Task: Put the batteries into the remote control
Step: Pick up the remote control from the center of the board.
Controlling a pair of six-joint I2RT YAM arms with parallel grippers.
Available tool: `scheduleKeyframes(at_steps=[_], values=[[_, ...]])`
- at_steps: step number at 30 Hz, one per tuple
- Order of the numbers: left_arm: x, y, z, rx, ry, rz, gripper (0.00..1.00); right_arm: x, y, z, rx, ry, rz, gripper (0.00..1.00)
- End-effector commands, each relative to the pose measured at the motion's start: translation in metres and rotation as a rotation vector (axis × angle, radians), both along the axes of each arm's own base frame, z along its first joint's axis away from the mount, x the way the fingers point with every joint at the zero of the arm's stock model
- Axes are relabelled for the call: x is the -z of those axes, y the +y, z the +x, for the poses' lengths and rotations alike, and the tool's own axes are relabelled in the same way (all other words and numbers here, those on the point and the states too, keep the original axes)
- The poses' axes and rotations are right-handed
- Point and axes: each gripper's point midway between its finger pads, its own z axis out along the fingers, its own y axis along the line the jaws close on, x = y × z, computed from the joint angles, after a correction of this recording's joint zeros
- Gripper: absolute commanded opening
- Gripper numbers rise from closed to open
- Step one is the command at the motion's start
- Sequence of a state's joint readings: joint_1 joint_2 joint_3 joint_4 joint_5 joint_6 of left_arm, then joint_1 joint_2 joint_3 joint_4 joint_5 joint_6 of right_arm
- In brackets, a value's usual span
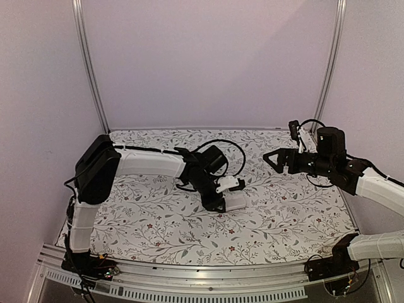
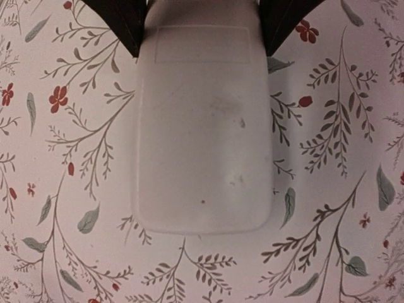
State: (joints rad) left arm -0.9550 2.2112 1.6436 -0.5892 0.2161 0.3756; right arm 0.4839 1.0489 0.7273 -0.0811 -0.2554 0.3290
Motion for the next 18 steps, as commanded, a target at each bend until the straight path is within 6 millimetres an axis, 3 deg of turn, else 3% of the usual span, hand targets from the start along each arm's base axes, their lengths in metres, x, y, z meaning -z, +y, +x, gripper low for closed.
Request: scheduleKeyframes(at_steps=[1,4,11,13,18], values=[[-0.099,-0.015,0.009,-0.023,-0.029,-0.305,0.38,-0.030,0.014,-0.011,-0.124,-0.084,0.034,0.99],[-0.150,-0.013,-0.001,-0.001,-0.021,-0.478,0.37,-0.050,0.020,-0.017,-0.174,-0.146,0.063,0.99],[-0.257,-0.001,-0.041,0.103,-0.007,-0.870,0.37,-0.129,0.039,-0.052,-0.388,-0.371,0.234,0.99],[-0.276,0.000,-0.049,0.128,0.005,-0.943,0.37,-0.148,0.047,-0.061,-0.451,-0.386,0.271,0.99],[-0.306,0.002,-0.062,0.175,0.045,-1.064,0.37,-0.166,0.077,-0.082,-0.595,-0.398,0.300,0.99]])
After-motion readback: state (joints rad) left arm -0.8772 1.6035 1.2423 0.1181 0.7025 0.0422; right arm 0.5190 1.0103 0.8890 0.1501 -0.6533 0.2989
